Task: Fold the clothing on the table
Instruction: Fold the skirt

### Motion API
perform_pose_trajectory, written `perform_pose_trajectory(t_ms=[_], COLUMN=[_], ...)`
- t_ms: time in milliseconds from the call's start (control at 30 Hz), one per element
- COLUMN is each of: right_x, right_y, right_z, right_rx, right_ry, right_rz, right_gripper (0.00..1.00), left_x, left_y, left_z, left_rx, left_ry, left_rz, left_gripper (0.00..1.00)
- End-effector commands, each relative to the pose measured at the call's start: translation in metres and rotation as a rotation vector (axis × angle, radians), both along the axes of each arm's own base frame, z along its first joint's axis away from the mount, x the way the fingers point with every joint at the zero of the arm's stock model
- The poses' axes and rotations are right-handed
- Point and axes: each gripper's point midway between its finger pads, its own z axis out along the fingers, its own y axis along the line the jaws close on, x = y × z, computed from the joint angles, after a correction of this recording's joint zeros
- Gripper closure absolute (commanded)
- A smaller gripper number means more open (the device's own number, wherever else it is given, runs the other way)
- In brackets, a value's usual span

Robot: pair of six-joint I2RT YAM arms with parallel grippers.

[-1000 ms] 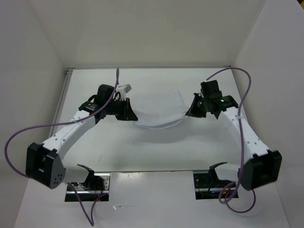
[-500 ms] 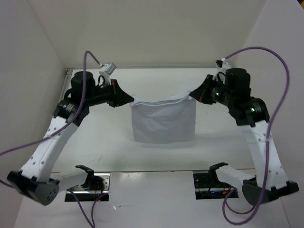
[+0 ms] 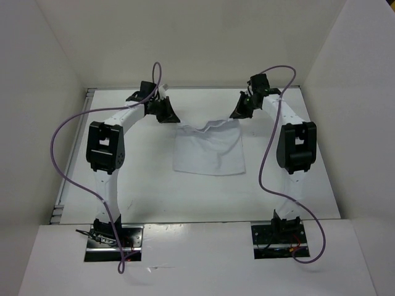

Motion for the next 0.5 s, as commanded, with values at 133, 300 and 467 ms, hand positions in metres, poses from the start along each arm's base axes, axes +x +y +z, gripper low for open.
perform_pose_trajectory(t_ms=[133,300,467], right_x=[0.038,0.038,0.028], right_y=[-0.021,-0.034,-0.042], right_z=[0.067,0.067,0.059], right_rx=[-0.005,-0.039,-0.029], right_ry=[-0.223,-0.242,-0.215], right_rz=[-0.040,-0.034,-0.031], right_gripper=[1.00,1.00,1.00], left_x=[0.032,0.037,0.029], left_y=[0.017,0.028,0.032], left_z=[0.044,0.040,0.037], left_rx=[-0.062,-0.050,-0.061], left_ry=[-0.129,-0.129,-0.116], left_rz=[0.067,0.096,0.092], left_gripper=[1.00,1.00,1.00])
